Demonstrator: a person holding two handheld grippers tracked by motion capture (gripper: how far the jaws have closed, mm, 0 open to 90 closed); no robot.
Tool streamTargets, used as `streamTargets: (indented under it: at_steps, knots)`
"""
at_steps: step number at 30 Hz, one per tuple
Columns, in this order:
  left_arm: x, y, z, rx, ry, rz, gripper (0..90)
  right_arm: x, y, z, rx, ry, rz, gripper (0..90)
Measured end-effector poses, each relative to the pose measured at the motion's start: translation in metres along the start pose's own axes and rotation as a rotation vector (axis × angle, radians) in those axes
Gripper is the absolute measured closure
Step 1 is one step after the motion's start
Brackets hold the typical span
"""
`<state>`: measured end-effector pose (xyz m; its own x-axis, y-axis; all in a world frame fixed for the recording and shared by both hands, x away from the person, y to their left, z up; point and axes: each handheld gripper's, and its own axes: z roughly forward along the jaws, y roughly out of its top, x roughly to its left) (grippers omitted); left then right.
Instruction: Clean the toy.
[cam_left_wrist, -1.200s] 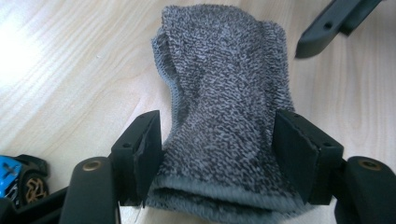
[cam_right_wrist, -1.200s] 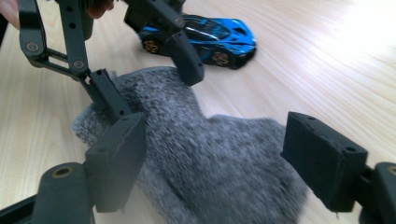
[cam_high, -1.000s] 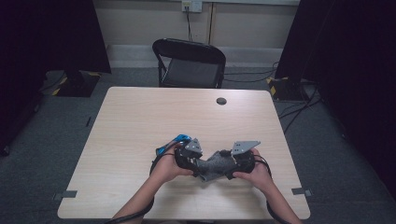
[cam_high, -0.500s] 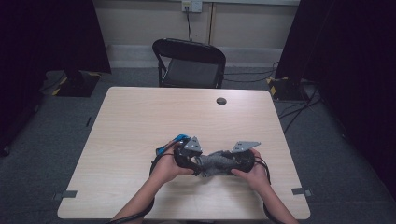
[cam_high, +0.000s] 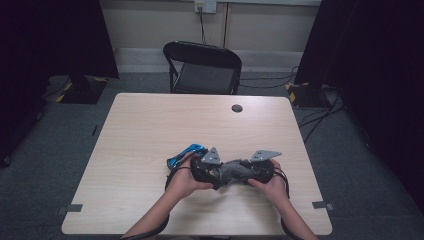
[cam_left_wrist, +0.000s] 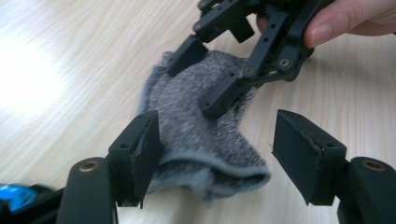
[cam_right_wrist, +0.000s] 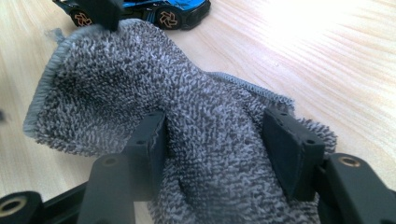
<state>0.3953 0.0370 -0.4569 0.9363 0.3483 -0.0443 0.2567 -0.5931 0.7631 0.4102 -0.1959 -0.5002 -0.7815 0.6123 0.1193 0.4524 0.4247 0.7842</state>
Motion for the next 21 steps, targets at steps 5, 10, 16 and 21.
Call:
streamTargets:
  at_steps: [5,10,16,21]
  knots:
    - [0.005,-0.01,0.01,0.046,0.034,-0.007,33.5,0.0,-0.001,-0.002,-0.005,0.016,0.002,40.0]
    - [0.013,-0.016,0.011,0.072,0.07,-0.004,36.1,0.002,-0.003,-0.008,0.02,0.054,-0.02,38.7]
    - [0.02,-0.018,0.015,0.094,0.104,-0.012,36.2,0.009,-0.006,-0.018,0.067,0.079,-0.061,35.9]
    - [0.021,-0.018,0.017,0.091,0.103,-0.011,36.9,0.016,-0.008,-0.028,0.093,0.096,-0.125,31.2]
